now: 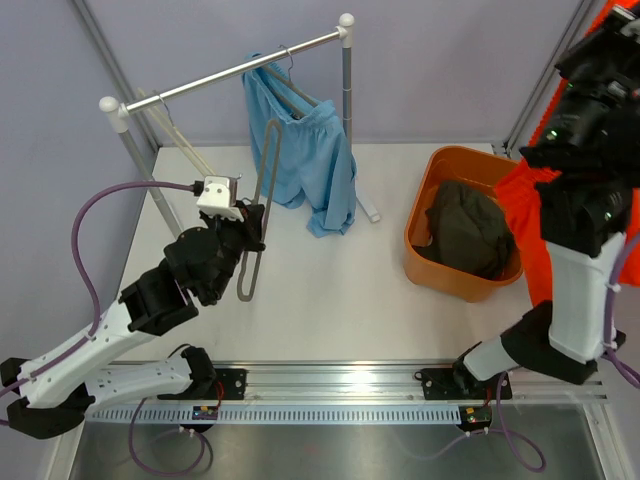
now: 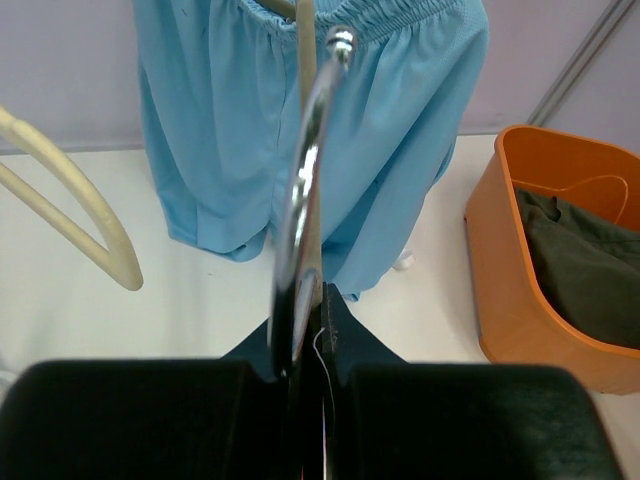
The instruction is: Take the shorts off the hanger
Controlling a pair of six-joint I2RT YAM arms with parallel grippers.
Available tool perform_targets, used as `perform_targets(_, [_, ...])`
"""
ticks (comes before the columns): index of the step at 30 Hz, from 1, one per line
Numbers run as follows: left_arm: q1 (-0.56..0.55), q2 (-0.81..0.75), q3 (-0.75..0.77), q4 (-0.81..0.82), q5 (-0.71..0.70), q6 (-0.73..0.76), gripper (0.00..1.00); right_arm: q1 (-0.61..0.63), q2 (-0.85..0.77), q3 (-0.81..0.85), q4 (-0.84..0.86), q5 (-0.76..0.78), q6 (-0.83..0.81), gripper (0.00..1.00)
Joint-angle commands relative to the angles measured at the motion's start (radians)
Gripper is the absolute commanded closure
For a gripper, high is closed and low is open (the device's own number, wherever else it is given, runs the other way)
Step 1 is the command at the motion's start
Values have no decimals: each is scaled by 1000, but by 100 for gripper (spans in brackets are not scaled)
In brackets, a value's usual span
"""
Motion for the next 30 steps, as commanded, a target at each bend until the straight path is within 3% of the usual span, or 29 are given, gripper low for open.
perform_targets(1, [-6, -34, -10, 42, 17, -33, 100, -80, 137, 134, -207, -115, 147, 100])
perform_targets(9, [-6, -57, -65, 34, 15, -38, 100, -212, 202, 182, -245, -149, 253, 100])
perform_targets(12, [-6, -53, -67, 36, 24, -34, 100, -267, 216, 168, -331, -156, 339, 100])
perform_targets(15, [-7, -45, -65, 36, 26, -30, 100, -381, 202, 125, -490, -216, 529, 100])
perform_targets(16, [-7, -44, -65, 37, 26, -28, 100, -451, 178, 104, -533, -247, 658, 100])
perform_targets(22, [-7, -30, -61, 38, 43, -31, 100, -582, 26, -250, -581, -409, 862, 100])
perform_targets(30, [-10, -13, -32, -1, 35, -44, 100, -591, -72, -580, -556, -584, 940, 100])
